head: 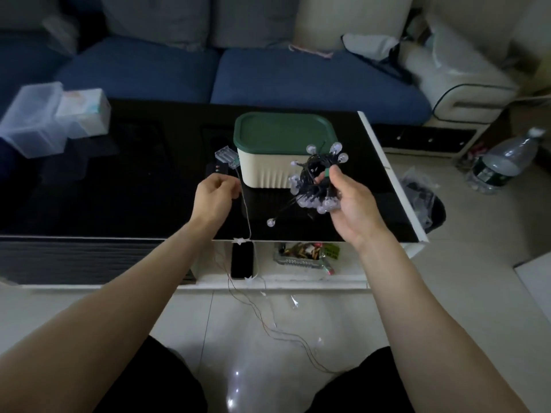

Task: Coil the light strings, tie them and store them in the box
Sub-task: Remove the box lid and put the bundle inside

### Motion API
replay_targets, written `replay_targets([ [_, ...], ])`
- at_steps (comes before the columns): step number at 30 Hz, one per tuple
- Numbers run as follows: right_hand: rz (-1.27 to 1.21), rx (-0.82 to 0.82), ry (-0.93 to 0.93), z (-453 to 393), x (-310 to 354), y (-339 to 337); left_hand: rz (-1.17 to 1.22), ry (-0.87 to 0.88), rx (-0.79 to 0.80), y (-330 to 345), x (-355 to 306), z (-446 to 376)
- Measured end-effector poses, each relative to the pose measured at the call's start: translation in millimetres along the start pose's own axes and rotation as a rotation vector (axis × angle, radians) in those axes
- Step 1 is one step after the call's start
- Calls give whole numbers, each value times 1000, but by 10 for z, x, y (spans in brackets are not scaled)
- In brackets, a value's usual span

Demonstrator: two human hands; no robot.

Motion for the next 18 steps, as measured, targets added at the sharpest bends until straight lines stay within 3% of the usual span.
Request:
replay_targets([
  [3,201,-90,-132,-90,222,-102,-103,45,-94,111,-248,-335],
  [6,227,-134,-187,-129,361,-143,-425,202,-113,306,-509,-569],
  [10,269,-178,-198,-205,470,-160,-894,574,136,843,-684,-660],
  [13,297,-228,-151,-291,460,-204,-1196,666,276,1132,-587,-760],
  [15,276,-248,-120,-336,454,-257,-1287,692,284,1217,-563,-815],
  [18,257,-264,-89,-375,442,-343,-1200,684,309,1247,-587,-871],
])
Point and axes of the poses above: each hand's wrist, its own z-axis away from the middle knuckle, its own y-axis out of the palm, x = y × z, the point moved 6 cm from there along -z, towards the middle knuckle, and after that the axes turned 10 degrees about z, right-handed, at the moved point
